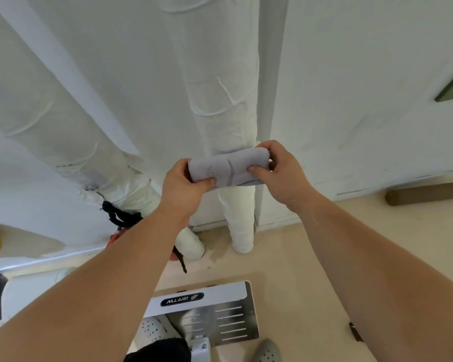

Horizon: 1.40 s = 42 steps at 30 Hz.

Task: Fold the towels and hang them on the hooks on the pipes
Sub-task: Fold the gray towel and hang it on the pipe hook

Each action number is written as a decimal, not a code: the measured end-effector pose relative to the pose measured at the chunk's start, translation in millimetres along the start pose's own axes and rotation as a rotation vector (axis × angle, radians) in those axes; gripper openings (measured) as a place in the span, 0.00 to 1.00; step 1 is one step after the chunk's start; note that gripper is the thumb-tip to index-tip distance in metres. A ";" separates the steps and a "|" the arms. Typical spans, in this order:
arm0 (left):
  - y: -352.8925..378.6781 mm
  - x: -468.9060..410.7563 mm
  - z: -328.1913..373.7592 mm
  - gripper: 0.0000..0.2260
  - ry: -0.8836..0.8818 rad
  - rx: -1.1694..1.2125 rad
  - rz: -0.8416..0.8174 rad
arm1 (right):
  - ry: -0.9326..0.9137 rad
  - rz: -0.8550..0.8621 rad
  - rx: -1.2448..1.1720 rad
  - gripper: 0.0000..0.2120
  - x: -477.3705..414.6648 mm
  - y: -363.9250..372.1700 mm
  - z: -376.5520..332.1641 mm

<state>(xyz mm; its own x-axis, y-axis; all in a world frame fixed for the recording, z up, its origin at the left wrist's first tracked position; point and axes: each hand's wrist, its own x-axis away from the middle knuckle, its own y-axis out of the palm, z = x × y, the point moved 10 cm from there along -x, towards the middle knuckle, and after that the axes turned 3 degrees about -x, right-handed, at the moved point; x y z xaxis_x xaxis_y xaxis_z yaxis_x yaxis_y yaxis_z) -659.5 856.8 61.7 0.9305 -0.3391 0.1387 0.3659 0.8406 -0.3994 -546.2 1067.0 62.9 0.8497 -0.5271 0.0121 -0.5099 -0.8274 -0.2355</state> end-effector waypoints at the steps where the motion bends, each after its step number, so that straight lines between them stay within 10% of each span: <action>1: -0.4 -4.2 2.2 0.17 0.022 -0.016 -0.007 | -0.012 0.013 0.004 0.15 -0.4 0.2 -0.2; 20: 13.5 -20.8 -26.9 0.16 0.043 -0.129 -0.038 | 0.043 0.039 0.063 0.12 -2.3 13.6 32.6; 28: 20.8 4.2 9.6 0.40 0.336 -0.332 -0.008 | -0.046 0.082 0.108 0.18 9.8 11.8 16.5; 42: 18.7 -21.6 12.8 0.23 0.343 -0.284 0.054 | -0.323 0.065 0.410 0.27 12.4 36.5 2.4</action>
<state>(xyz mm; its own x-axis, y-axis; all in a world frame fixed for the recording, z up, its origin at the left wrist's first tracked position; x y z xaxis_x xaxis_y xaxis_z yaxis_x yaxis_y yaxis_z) -672.5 885.2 62.8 0.8707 -0.4583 -0.1786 0.2523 0.7279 -0.6376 -554.0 1030.8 52.2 0.8493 -0.4344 -0.3000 -0.5232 -0.6171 -0.5878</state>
